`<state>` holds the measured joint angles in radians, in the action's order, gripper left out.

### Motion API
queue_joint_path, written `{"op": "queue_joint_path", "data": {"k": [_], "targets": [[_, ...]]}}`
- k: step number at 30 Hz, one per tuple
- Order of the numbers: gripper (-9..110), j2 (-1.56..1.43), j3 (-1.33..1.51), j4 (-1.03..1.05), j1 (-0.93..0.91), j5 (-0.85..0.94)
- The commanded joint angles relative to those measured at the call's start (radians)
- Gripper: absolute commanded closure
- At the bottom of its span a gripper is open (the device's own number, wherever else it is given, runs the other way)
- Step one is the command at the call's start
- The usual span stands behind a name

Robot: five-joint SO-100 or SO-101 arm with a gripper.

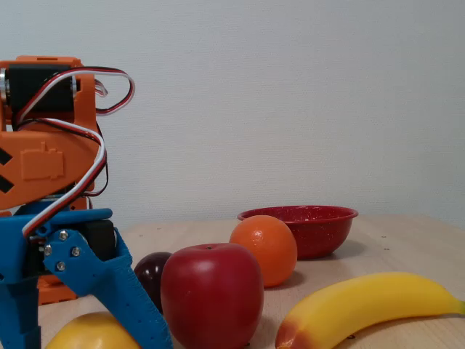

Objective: Put peach in the red bowl.

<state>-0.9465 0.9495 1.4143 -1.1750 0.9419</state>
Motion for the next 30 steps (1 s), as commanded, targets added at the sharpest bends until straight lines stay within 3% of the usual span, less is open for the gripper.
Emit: {"op": "queue_joint_path", "data": {"k": [1, 11, 17, 30], "targets": [[81, -0.048, -0.092, -0.011, 0.031, 0.028], [89, -0.048, -0.092, -0.006, 0.031, 0.044], [101, -0.048, -0.089, -0.006, 0.034, 0.064], [102, -0.06, -0.107, 0.02, 0.014, 0.167]]}}
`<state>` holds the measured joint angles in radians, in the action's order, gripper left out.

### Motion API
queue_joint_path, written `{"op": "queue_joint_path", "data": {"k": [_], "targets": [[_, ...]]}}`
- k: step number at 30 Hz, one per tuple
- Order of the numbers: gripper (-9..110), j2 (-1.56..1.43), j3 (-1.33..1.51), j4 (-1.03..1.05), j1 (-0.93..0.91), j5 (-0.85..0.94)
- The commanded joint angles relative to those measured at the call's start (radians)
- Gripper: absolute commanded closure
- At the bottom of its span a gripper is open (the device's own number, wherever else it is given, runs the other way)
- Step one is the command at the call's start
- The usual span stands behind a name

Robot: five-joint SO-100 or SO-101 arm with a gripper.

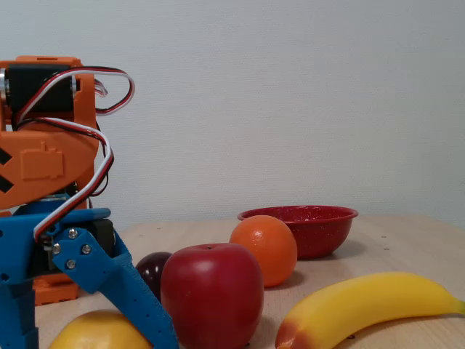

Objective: Put peach in the red bowl.

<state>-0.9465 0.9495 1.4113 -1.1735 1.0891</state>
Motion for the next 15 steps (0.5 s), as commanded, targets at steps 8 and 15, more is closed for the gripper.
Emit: {"op": "queue_joint_path", "data": {"k": [8, 15], "targets": [[102, -0.104, -0.176, 0.028, 0.015, -0.012], [102, -0.207, -0.184, 0.074, 0.02, -0.031]]}}
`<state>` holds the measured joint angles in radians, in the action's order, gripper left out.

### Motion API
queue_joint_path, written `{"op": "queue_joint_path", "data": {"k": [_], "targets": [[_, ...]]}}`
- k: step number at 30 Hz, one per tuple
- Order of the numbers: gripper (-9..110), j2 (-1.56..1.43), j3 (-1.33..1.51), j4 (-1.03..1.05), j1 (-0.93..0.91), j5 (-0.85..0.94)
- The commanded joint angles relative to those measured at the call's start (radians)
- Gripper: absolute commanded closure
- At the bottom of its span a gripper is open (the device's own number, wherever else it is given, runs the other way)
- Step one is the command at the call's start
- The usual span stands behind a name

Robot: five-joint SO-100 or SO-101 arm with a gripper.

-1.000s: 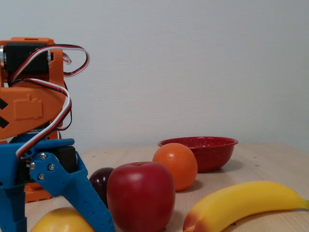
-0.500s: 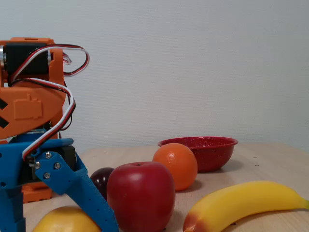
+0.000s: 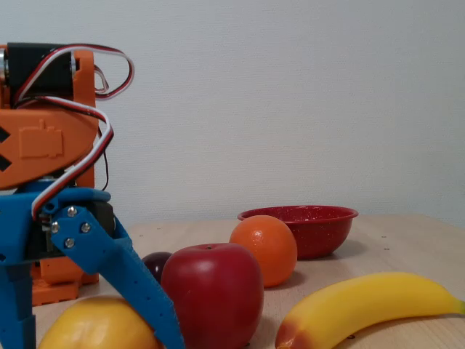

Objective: Put peach in the red bowl.

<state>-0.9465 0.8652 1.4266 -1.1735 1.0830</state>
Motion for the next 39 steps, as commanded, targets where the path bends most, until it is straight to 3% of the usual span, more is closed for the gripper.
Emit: {"op": "queue_joint_path", "data": {"k": [1, 25, 39], "targets": [[102, -0.224, -0.097, 0.066, 0.023, -0.035], [102, -0.632, -0.049, 0.301, 0.181, -0.179], [102, -0.719, 0.035, 0.273, 0.443, -0.31]]}}
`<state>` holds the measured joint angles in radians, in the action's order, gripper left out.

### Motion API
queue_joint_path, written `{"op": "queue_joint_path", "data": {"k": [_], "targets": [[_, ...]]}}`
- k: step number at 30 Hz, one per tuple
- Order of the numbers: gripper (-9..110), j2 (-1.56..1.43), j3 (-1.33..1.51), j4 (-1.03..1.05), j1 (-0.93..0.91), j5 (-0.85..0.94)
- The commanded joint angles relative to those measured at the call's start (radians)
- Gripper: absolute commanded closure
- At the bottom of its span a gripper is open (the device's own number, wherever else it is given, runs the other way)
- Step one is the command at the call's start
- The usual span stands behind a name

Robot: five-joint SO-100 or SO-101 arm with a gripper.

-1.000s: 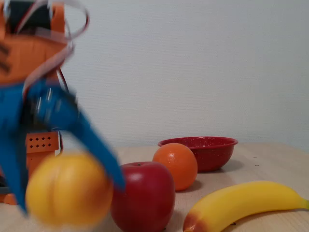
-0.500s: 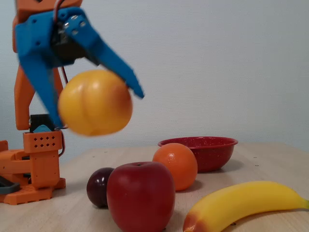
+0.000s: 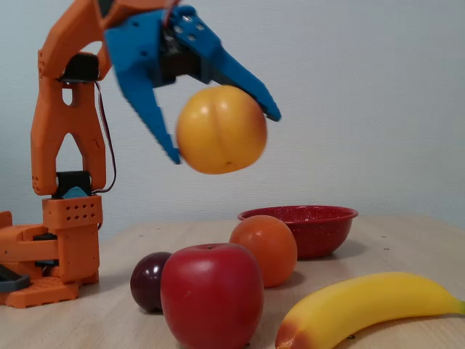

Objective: Put peach in the red bowl.

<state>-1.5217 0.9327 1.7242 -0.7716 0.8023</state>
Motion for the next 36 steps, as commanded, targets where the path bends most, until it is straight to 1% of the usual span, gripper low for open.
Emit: {"op": "queue_joint_path", "data": {"k": [1, 10, 14, 18, 23, 31, 36], "targets": [[102, -0.152, -0.014, -0.043, 0.063, -0.038], [102, -0.181, 0.149, -0.244, 0.238, -0.063], [102, -0.207, 0.268, -0.393, 0.313, -0.063], [102, -0.229, 0.348, -0.494, 0.397, -0.071], [102, -0.245, 0.368, -0.554, 0.52, -0.11], [102, -0.285, 0.376, -0.574, 0.716, -0.175], [102, -0.314, 0.405, -0.627, 0.825, -0.222]]}}
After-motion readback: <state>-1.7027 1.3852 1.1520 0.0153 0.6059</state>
